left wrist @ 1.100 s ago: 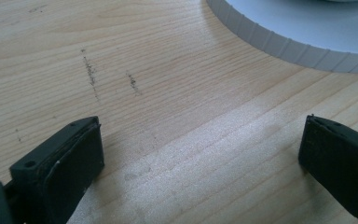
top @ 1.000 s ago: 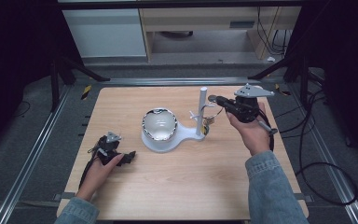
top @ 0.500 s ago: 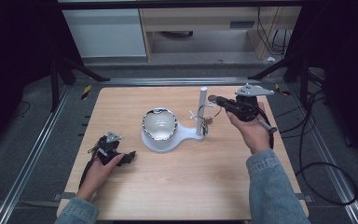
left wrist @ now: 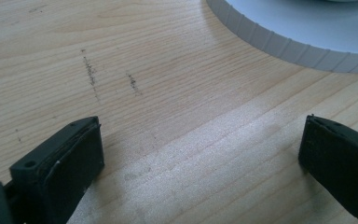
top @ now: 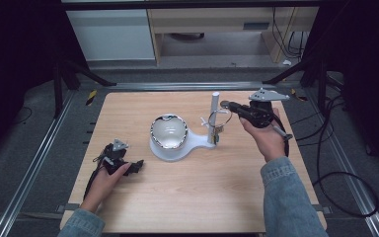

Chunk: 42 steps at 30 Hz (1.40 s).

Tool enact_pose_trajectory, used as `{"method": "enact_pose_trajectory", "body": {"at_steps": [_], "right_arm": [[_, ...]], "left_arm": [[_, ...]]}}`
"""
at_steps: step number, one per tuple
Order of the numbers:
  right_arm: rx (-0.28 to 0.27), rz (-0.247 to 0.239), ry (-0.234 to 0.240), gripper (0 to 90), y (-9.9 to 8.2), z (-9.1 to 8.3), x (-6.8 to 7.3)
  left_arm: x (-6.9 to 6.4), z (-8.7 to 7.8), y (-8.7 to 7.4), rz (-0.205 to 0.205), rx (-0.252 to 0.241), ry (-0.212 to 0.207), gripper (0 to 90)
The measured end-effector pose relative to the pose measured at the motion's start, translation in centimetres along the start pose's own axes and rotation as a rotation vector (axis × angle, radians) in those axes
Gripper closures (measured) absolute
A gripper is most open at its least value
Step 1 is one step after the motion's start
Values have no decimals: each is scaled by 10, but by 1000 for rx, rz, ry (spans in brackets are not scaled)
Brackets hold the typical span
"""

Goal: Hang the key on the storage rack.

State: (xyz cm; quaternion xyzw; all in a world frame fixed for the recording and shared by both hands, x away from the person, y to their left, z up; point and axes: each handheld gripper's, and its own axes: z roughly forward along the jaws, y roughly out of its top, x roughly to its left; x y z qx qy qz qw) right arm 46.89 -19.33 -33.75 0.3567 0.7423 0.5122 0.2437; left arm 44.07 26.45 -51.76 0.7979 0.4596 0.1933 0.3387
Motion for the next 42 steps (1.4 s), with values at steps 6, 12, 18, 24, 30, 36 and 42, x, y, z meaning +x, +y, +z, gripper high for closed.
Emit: {"method": "enact_pose_trajectory", "body": {"at_steps": [6, 12, 18, 24, 30, 36, 42], "right_arm": [[4, 6, 3, 880, -1, 1, -1], [0, 15, -4, 870, -2, 1, -4], [0, 20, -9, 873, -2, -1, -6], [1, 27, -30, 828, -3, -3, -10], [-4, 44, -83, 700, -4, -7, -15], [-4, 45, -136, 530, -7, -10, -17], [27, 66, -177, 336, -11, -8, -21]], "left_arm": [[0, 0, 0, 0, 0, 0, 0], [0, 0, 0, 0, 0, 0, 0], [0, 0, 0, 0, 0, 0, 0], [0, 0, 0, -1, 0, 0, 0], [0, 0, 0, -1, 0, 0, 0], [0, 0, 0, 0, 0, 0, 0], [0, 0, 0, 0, 0, 0, 0]]}}
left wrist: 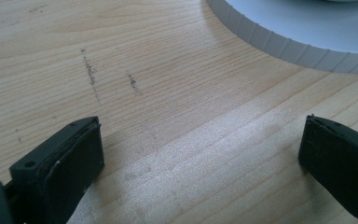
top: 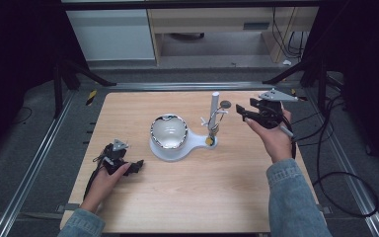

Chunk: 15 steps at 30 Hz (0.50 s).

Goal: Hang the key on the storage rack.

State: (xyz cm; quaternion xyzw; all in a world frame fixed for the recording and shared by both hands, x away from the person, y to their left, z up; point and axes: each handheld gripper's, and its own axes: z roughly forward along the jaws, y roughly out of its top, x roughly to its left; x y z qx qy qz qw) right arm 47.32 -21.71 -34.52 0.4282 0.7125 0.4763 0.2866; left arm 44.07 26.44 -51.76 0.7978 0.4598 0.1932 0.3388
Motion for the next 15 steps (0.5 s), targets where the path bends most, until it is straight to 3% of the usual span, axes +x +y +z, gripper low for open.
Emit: {"method": "enact_pose_trajectory", "body": {"at_steps": [3, 8, 15], "right_arm": [[7, -4, -29, 223, -3, 1, 0], [17, -5, -67, 121, -8, 1, -3], [31, -11, -73, 88, -15, 0, -4]], "left_arm": [[0, 0, 0, 0, 0, 0, 0], [0, 0, 0, 0, 0, 0, 0], [0, 0, 0, 0, 0, 0, 0]]}}
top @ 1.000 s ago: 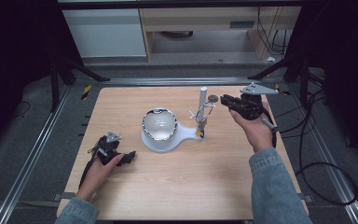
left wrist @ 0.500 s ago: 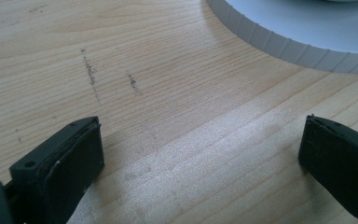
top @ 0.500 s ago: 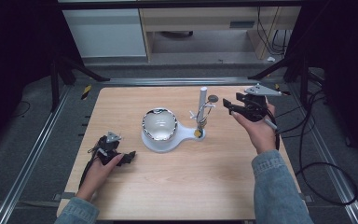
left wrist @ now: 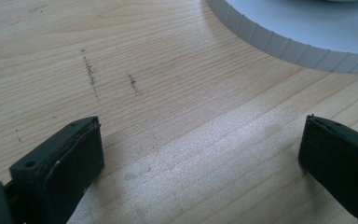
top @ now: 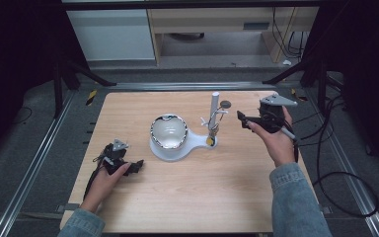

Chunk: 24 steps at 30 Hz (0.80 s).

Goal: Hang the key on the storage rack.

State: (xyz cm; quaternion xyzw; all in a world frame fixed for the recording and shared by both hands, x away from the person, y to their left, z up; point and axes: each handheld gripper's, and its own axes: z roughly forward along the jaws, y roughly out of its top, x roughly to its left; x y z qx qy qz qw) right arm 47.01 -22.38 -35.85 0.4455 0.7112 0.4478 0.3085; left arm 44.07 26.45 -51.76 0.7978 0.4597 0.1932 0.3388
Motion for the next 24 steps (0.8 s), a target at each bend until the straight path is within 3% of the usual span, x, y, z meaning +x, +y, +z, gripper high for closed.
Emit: {"method": "enact_pose_trajectory", "body": {"at_steps": [24], "right_arm": [[84, 4, -25, 77, -49, -6, -9]], "left_arm": [[0, 0, 0, 0, 0, 0, 0]]}}
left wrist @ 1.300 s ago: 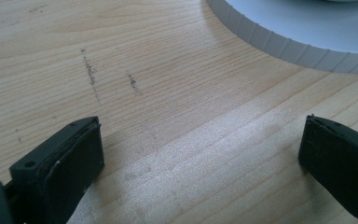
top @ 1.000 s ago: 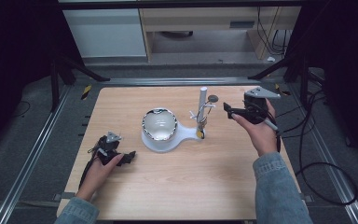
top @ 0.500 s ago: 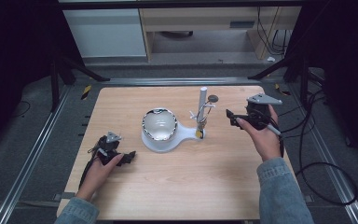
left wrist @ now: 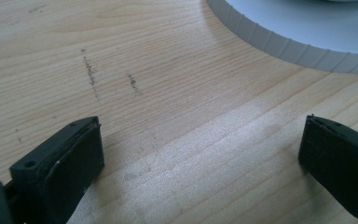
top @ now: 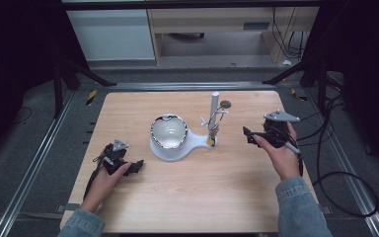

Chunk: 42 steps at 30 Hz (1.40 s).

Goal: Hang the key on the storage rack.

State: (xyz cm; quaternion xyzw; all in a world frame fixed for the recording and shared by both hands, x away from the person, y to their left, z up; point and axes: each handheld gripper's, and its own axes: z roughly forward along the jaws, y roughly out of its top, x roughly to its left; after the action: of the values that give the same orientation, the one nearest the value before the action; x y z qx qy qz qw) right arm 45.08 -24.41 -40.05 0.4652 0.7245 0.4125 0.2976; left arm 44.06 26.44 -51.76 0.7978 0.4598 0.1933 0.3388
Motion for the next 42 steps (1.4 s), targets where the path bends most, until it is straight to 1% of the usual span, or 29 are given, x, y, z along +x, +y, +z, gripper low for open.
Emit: {"method": "enact_pose_trajectory", "body": {"at_steps": [13, 24, 29, 33, 37, 39, 42], "right_arm": [[37, -6, -10, 95, -23, -1, -2], [75, -10, 0, 122, -42, 0, -2], [118, -14, 14, 130, -56, 5, 1], [166, -13, 29, 122, -68, 12, 2], [193, 5, 21, 116, -77, 19, -3], [203, 14, 5, 108, -80, 23, -7], [201, 39, -21, 102, -83, 26, -15]], "left_arm": [[0, 0, 0, 0, 0, 0, 0], [0, 0, 0, 0, 0, 0, 0], [0, 0, 0, 0, 0, 0, 0], [0, 0, 0, 0, 0, 0, 0], [0, 0, 0, 0, 0, 0, 0], [0, 0, 0, 0, 0, 0, 0], [0, 0, 0, 0, 0, 0, 0]]}}
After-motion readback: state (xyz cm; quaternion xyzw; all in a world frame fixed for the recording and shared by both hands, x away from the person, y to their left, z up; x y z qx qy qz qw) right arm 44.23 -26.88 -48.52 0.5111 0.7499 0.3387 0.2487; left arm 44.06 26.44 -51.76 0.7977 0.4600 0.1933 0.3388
